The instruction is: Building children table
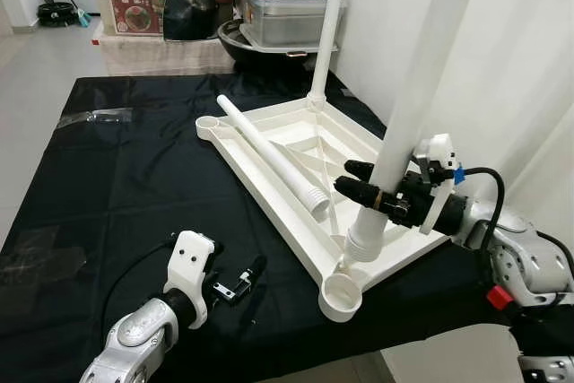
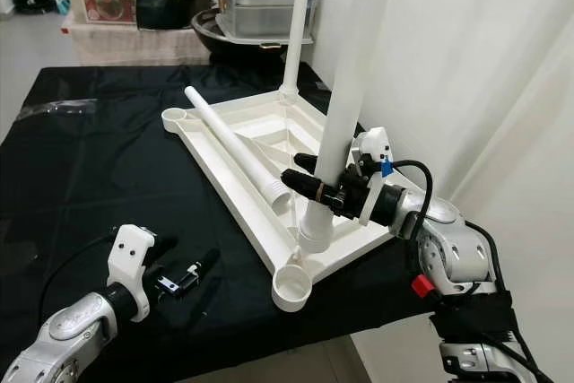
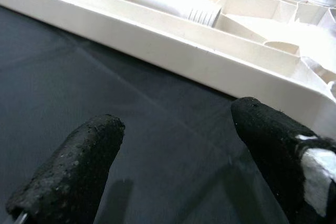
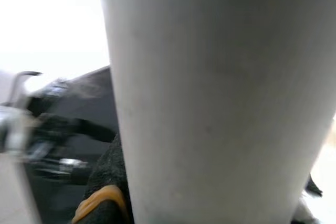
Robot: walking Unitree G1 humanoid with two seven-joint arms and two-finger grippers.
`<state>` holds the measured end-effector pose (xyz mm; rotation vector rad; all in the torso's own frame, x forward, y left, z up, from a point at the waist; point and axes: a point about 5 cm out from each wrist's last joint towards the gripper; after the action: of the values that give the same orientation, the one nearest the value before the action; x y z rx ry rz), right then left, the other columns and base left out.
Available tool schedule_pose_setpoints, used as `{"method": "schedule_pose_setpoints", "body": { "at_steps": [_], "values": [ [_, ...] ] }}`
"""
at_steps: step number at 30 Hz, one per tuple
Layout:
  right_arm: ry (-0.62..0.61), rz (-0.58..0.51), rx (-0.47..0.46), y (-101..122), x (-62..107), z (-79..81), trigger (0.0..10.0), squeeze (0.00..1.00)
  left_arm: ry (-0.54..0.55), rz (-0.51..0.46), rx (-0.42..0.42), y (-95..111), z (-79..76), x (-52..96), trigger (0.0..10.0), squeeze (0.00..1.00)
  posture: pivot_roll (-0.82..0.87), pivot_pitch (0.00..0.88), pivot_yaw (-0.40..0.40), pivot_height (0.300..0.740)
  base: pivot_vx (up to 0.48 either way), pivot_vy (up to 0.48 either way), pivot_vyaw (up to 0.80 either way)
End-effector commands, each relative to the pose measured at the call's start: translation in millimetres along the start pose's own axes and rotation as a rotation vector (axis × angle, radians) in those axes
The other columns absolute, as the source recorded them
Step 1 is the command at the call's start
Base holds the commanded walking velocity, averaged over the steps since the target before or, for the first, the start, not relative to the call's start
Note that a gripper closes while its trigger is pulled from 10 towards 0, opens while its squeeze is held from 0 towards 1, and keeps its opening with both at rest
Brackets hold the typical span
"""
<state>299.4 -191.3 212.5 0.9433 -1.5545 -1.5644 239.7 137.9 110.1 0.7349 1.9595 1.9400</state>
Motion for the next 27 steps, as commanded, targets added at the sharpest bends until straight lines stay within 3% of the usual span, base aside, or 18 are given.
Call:
{"method": "schedule_pose_setpoints", "body": {
  "at_steps": [1, 11, 23, 27],
  "values": [
    [0.083, -0.018, -0.030, 0, -3.6, 11.4, 0.0, 0.00, -0.001, 0.026, -0.011, -5, 0.3, 2.8, 10.0, 0.00, 0.06, 0.000, -0.115, 0.740, 0.000, 0.000, 0.00],
    [0.203, -0.018, -0.070, -29, -14.4, 42.7, 0.0, 0.00, -0.003, 0.036, -0.017, -5, 1.5, 3.5, 10.0, 0.00, 0.06, 0.000, -0.101, 0.740, 0.000, 0.000, 0.00],
    [0.149, 0.021, -0.023, -47, -18.4, 34.9, 0.0, 0.00, -0.004, 0.036, -0.023, -4, 2.1, 2.5, 10.0, 0.00, 0.07, 0.000, -0.102, 0.740, 0.000, 0.000, 0.00],
    [0.117, 0.038, -0.032, -52, -11.3, 27.3, 0.0, 0.00, 0.003, 0.039, -0.026, -5, 3.0, 4.3, 10.0, 0.00, 0.07, 0.000, -0.106, 0.740, 0.000, 0.000, 0.00]
  ]
}}
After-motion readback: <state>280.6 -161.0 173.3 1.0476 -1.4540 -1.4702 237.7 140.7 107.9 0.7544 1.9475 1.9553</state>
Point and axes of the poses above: a point about 5 cm out from each wrist's last joint towards the gripper, its own x axis pointing back from the gripper into the wrist, its own y axis along the axis of the wrist's last joint, z = x × y, and after that the axes turned 1 degree about x, right-handed
